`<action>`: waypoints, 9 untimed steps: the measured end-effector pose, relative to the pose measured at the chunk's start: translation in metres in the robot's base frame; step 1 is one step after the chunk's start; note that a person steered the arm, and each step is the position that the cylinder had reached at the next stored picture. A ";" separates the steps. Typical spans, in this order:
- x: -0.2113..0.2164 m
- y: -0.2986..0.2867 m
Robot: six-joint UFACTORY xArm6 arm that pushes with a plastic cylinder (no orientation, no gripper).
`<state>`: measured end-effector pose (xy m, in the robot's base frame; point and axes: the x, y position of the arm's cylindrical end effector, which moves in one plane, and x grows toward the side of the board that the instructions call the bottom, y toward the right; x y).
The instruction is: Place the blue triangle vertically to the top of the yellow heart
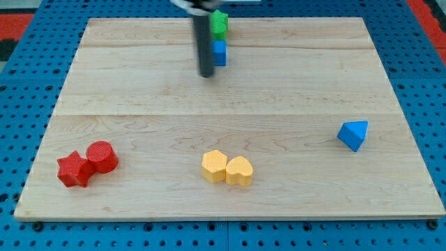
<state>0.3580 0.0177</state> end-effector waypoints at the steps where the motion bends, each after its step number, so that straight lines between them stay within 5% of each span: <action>1: -0.004 0.105; 4: -0.004 0.144; 6: 0.102 0.217; 7: 0.119 0.237; 9: 0.134 0.140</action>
<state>0.4924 0.1578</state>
